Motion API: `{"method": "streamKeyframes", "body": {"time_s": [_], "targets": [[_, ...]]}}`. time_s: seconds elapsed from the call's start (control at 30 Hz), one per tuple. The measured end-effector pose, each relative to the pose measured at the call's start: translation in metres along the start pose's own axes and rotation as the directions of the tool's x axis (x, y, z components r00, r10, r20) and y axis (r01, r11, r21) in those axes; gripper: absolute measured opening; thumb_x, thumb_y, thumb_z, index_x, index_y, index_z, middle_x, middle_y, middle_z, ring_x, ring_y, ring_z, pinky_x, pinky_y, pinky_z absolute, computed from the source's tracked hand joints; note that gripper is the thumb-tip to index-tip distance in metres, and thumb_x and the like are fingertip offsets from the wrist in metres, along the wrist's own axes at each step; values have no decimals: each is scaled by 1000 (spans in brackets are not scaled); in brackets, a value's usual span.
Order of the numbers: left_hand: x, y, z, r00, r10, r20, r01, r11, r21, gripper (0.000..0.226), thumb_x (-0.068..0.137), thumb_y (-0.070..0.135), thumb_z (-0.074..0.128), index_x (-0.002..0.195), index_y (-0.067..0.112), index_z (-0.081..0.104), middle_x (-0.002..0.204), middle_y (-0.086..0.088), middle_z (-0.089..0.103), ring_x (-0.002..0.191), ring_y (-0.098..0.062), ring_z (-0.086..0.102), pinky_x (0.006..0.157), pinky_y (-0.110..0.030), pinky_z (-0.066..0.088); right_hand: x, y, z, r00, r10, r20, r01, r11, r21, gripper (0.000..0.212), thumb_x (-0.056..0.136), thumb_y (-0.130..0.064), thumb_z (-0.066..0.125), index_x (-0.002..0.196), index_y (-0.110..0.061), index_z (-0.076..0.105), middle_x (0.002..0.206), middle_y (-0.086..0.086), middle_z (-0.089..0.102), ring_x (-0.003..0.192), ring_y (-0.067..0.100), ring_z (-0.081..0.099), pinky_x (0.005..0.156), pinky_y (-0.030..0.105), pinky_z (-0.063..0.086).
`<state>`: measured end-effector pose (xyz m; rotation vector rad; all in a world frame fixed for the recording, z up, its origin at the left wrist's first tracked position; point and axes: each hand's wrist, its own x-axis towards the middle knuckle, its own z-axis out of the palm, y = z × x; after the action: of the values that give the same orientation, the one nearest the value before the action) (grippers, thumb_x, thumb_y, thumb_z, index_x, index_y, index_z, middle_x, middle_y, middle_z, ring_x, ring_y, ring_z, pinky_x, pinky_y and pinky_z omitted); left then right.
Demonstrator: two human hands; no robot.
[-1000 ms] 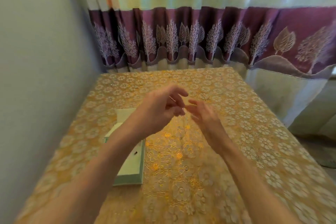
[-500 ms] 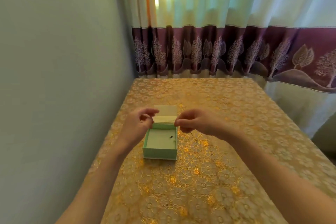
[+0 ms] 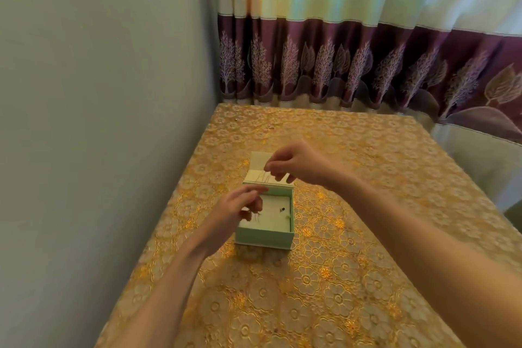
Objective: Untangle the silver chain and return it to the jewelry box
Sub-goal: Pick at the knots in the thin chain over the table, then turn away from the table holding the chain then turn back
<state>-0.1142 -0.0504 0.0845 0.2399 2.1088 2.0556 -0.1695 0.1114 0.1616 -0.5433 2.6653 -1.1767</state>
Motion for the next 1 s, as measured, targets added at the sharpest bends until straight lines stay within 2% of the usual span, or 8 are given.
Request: {"method": "streamKeyframes", "body": {"time_s": [0.07, 0.2, 0.27, 0.37, 0.5, 0.63, 0.8, 1.0], "targets": [[9, -3, -9, 999, -5, -34, 11, 981, 195, 18, 96, 20, 46, 105, 16, 61, 76, 3, 53, 68, -5, 49, 62, -14, 40, 6, 16, 5, 998, 52, -19, -51, 998, 46, 14, 87, -16, 61, 94, -7, 69, 76, 0, 67, 65, 7, 60, 61, 22, 48], [37, -13, -15, 985, 166, -55, -91, 755, 649, 9, 93, 18, 52, 98, 18, 60, 74, 10, 57, 68, 0, 53, 64, -8, 40, 11, 53, 21, 990, 100, -96, -103, 994, -27, 15, 86, -20, 63, 95, -12, 72, 85, 2, 70, 78, 13, 62, 70, 29, 50], [50, -20, -15, 977, 207, -51, -101, 656, 748, 9, 92, 20, 54, 94, 18, 63, 73, 13, 60, 72, -4, 57, 79, -23, 46, 10, 67, 29, 988, 86, -129, -100, 989, -108, 17, 86, -19, 63, 97, -10, 72, 92, 4, 70, 85, 16, 61, 76, 33, 50], [64, -28, -11, 968, 249, -13, -112, 480, 870, 12, 90, 23, 56, 94, 19, 66, 83, 5, 68, 85, -17, 61, 89, -43, 44, 10, 81, 37, 990, 20, -143, -63, 949, -308, 19, 88, -20, 60, 100, -10, 71, 87, 5, 61, 81, 16, 51, 69, 27, 38], [72, -28, -4, 961, 277, 13, -90, 266, 960, 20, 93, 27, 48, 104, 21, 64, 105, 3, 67, 101, -17, 54, 90, -33, 31, 11, 88, 42, 992, -20, -124, -39, 891, -453, 22, 89, -26, 57, 103, -16, 70, 98, 8, 63, 91, 24, 54, 77, 36, 45], [67, -23, 2, 971, 233, 51, -79, 113, 991, 26, 95, 32, 43, 112, 21, 59, 113, 2, 62, 108, -17, 49, 92, -32, 32, 7, 86, 45, 994, 1, -110, -57, 862, -503, 26, 90, -28, 54, 112, -18, 66, 108, 8, 60, 100, 25, 52, 83, 36, 41], [44, -3, 8, 992, 60, 107, -116, 188, 975, 38, 95, 34, 45, 129, 18, 47, 127, -4, 51, 116, -20, 46, 96, -34, 39, -26, 69, 32, 991, 25, -132, -71, 931, -359, 30, 93, -27, 51, 118, -13, 60, 109, 6, 59, 99, 21, 53, 80, 33, 43], [-35, 23, 43, 962, 257, 98, -223, 523, 823, 29, 93, 24, 51, 121, 20, 55, 120, 6, 57, 103, -8, 54, 87, -22, 44, -117, 62, 12, 987, 50, -155, -66, 993, -102, 31, 93, -29, 51, 120, -15, 59, 109, -1, 62, 91, 7, 54, 80, 23, 45]]}}
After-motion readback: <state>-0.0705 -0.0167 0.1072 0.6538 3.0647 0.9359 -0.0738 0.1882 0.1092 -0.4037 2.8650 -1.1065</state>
